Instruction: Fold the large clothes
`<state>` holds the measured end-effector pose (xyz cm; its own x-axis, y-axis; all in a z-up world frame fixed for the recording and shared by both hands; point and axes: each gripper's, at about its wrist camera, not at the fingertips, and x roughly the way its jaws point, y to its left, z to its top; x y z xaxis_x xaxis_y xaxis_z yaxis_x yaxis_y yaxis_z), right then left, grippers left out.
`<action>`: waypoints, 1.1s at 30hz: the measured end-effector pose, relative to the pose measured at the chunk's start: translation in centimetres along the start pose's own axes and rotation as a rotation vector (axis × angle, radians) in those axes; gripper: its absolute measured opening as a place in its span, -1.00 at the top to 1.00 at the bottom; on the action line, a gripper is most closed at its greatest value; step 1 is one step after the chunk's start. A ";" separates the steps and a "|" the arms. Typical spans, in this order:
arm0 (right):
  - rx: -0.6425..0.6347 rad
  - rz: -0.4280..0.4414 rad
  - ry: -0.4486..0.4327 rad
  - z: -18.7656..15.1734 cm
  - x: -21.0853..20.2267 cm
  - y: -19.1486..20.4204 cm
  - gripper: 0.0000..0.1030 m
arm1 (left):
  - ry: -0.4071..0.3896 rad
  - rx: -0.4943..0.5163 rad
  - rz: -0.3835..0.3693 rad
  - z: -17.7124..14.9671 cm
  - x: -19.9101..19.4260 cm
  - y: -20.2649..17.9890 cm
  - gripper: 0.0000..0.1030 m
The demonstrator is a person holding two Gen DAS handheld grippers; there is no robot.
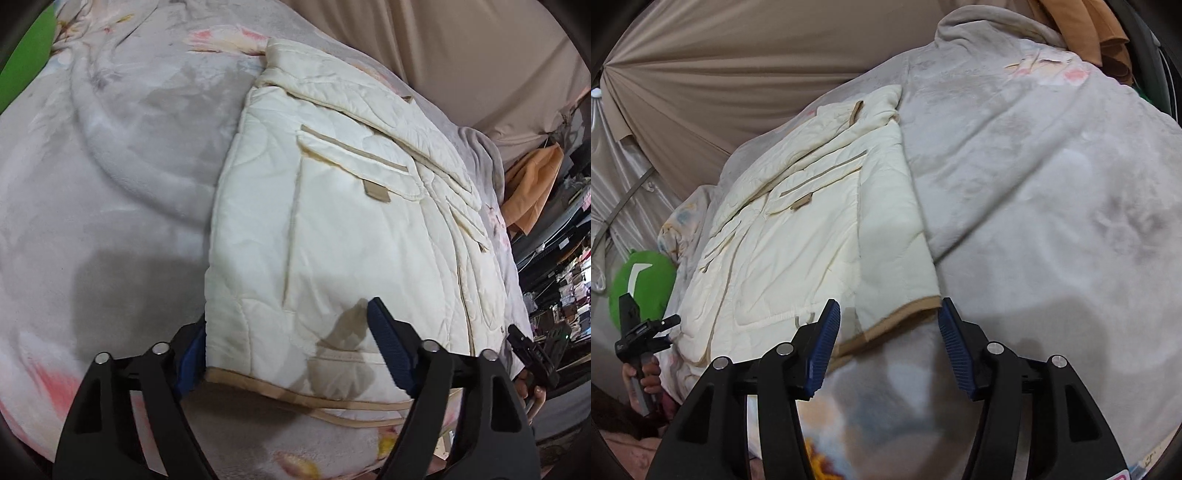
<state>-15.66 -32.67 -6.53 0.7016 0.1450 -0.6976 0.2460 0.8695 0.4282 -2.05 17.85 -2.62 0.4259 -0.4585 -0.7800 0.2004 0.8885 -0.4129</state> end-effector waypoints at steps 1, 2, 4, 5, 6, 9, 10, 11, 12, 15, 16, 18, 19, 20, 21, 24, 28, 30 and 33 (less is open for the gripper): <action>0.002 0.002 0.001 0.2 0.4 0.2 -0.02 | -0.002 0.022 0.006 0.0 0.1 -0.5 -0.15; 0.008 0.005 -0.001 0.3 0.8 0.3 0.04 | -0.002 0.038 0.010 0.0 0.0 -0.8 0.06; 0.024 0.023 -0.001 0.7 1.4 0.7 0.64 | -0.025 0.062 0.038 -0.1 -0.7 -1.3 0.46; 0.024 0.021 -0.016 0.8 1.3 0.9 0.78 | -0.037 0.063 0.039 0.0 -1.2 -1.2 0.61; 0.018 0.008 -0.035 0.8 0.8 1.1 0.85 | -0.047 0.060 0.020 -0.1 -1.8 -1.1 0.64; 0.025 0.065 -0.131 0.5 -2.4 1.4 0.92 | -0.085 0.047 -0.041 -0.5 -4.4 -0.9 0.75; 0.025 0.081 -0.161 0.3 -3.8 1.5 0.92 | -0.098 0.042 -0.079 -0.9 -5.6 -1.0 0.78; 0.021 0.090 -0.184 0.1 -5.0 1.8 0.93 | -0.108 0.045 -0.108 -1.0 -6.7 -1.2 0.80; 0.008 0.097 -0.218 -0.3 -6.7 2.3 0.93 | -0.136 0.054 -0.135 -1.3 -8.3 -1.6 0.80; -0.014 0.139 -0.321 -0.2 -11.6 3.7 0.93 | -0.258 0.083 -0.202 -1.5 -13.6 -2.8 0.82; -0.019 0.157 -0.359 0.2 -13.0 4.1 0.93 | -0.313 0.098 -0.221 -1.2 -15.5 -3.3 0.81; -0.047 0.176 -0.447 2.0 -15.5 5.3 0.93 | -0.398 0.133 -0.226 0.1 -17.9 -4.4 0.81; -0.061 0.186 -0.477 3.0 -16.3 5.6 0.93 | -0.425 0.147 -0.226 0.9 -18.4 -4.9 0.80; -0.079 0.198 -0.498 4.4 -16.6 6.1 0.93 | -0.457 0.167 -0.220 2.3 -18.9 -5.7 0.80; -0.108 0.205 -0.516 6.0 -16.6 6.7 0.93 | -0.476 0.176 -0.219 3.9 -18.8 -6.3 0.80; -0.167 0.162 -0.528 12.4 -13.5 8.7 0.93 | -0.495 0.221 -0.180 9.3 -16.8 -8.4 0.80; -0.112 0.103 -0.423 20.5 -4.8 8.1 0.92 | -0.457 0.228 0.015 18.0 -8.9 -10.1 0.80; -0.078 0.056 -0.357 23.5 1.2 7.1 0.91 | -0.418 0.215 0.131 21.4 -4.1 -9.9 0.79; -0.071 -0.037 -0.269 25.4 8.7 6.3 0.88 | -0.285 0.155 0.254 25.0 4.7 -7.9 0.77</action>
<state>9.04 -37.90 4.68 0.8477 -0.0095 -0.5304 0.2336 0.9044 0.3572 20.40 9.20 8.72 0.7019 -0.2203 -0.6774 0.1792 0.9750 -0.1314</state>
